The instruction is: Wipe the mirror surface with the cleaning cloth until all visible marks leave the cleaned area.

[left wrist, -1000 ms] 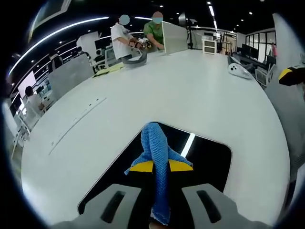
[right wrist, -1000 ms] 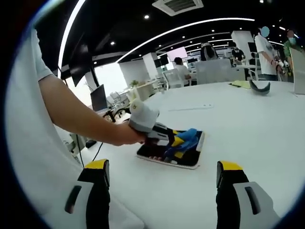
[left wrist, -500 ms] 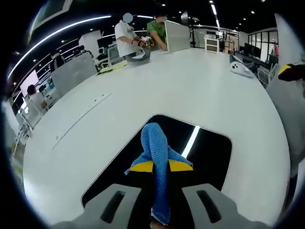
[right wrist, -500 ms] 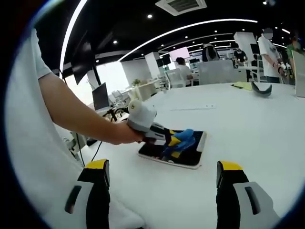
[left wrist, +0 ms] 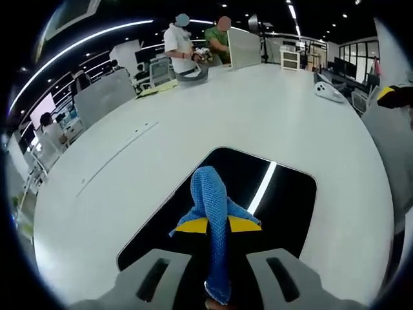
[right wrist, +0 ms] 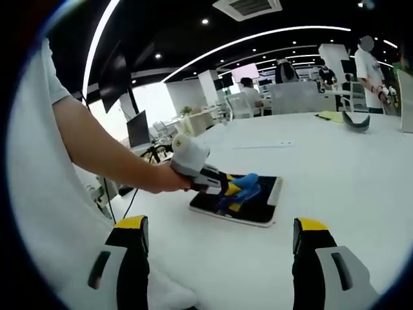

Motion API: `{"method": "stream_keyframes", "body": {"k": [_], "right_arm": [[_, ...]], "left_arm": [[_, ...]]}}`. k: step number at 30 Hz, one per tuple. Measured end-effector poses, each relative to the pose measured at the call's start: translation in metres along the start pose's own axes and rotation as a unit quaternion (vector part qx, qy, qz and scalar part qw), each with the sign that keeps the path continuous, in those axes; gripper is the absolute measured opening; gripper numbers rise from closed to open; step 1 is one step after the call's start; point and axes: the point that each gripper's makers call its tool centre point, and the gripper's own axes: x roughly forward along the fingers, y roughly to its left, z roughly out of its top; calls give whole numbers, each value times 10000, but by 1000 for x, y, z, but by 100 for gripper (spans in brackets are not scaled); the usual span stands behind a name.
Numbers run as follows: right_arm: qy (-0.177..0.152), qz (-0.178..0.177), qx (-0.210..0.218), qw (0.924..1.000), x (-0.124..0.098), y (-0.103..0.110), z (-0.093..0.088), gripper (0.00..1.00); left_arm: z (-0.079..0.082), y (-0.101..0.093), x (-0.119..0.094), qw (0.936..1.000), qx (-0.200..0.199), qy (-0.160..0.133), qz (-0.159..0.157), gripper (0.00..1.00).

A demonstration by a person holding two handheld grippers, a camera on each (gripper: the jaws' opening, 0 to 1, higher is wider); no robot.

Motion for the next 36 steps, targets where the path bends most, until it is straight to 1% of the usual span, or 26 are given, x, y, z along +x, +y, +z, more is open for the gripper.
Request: {"method": "stream_keyframes", "body": {"k": [11, 36], "right_arm": [[-20, 28, -23, 10000, -1, 2, 0, 92], [-35, 99, -56, 9999, -3, 6, -2, 92]], "left_arm": [[-8, 7, -7, 9999, -52, 55, 97, 7], [-21, 16, -20, 9994, -58, 232, 263, 7]]}}
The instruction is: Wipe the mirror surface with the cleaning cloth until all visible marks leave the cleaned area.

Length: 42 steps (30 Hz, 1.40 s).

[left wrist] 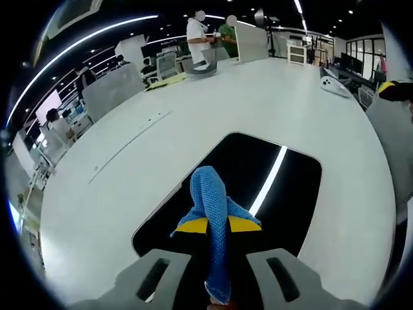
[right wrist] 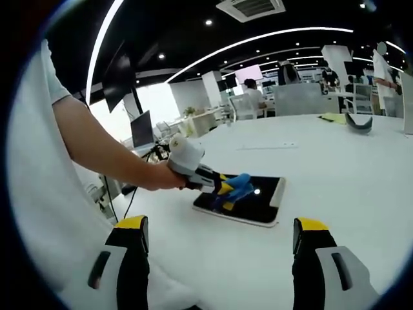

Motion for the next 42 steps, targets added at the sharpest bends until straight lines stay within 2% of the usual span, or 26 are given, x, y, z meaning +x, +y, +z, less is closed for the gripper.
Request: {"method": "stream_keyframes", "body": {"k": [22, 29, 42], "right_arm": [[51, 18, -55, 10000, -1, 1, -4, 92], [-31, 66, -73, 9999, 1, 2, 1, 91], [-24, 158, -85, 9998, 1, 6, -1, 91]], "left_arm": [[-12, 7, -11, 9999, 10, 111, 115, 7], [-17, 10, -15, 9998, -29, 151, 140, 7], [-24, 15, -21, 9996, -75, 191, 218, 7]]}}
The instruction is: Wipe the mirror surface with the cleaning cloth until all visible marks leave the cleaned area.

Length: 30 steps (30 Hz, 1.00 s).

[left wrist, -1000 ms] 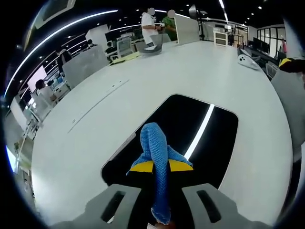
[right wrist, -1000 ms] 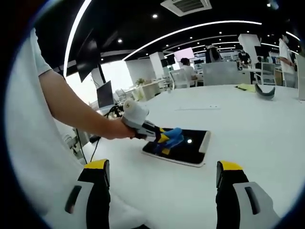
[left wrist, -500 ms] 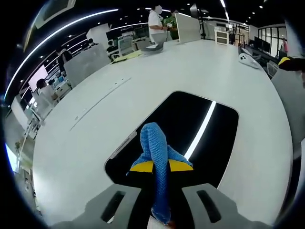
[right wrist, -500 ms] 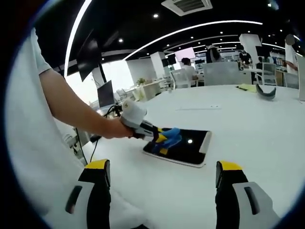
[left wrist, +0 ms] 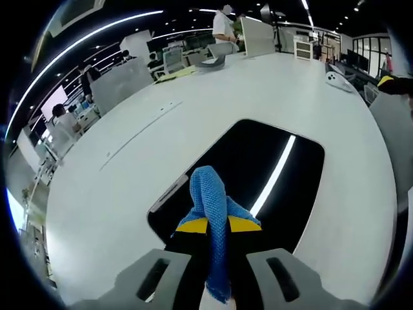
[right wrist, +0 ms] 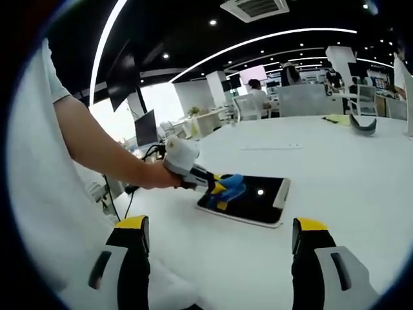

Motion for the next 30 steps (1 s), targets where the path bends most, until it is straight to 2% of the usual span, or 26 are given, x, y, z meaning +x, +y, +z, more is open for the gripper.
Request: {"method": "stream_keyframes", "body": {"k": [16, 30], "right_arm": [[-87, 16, -103, 9999, 6, -2, 6, 99], [-147, 118, 46, 9998, 8, 2, 6, 97]], "left_arm": [[-11, 9, -8, 9999, 21, 116, 87, 7], [-23, 16, -17, 9995, -98, 201, 240, 7]]}}
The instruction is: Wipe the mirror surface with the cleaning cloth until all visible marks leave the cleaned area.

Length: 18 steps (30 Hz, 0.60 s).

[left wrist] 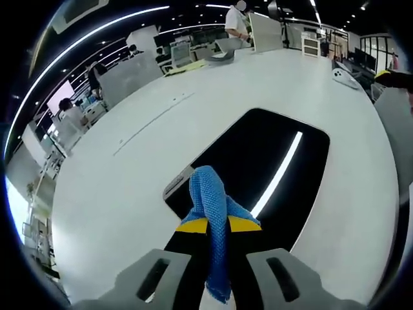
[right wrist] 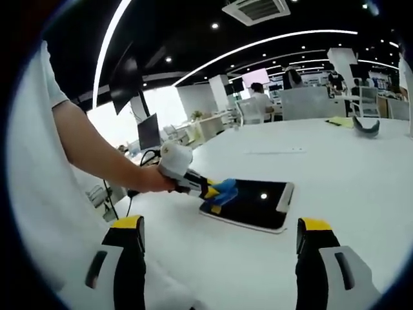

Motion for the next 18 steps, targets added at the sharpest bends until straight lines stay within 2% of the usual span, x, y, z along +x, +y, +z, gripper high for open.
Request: {"method": "stream_keyframes", "body": {"k": [18], "right_arm": [[-19, 79, 24, 10000, 2, 0, 1, 97]], "left_arm": [[-9, 6, -6, 9999, -125, 52, 93, 7]]}}
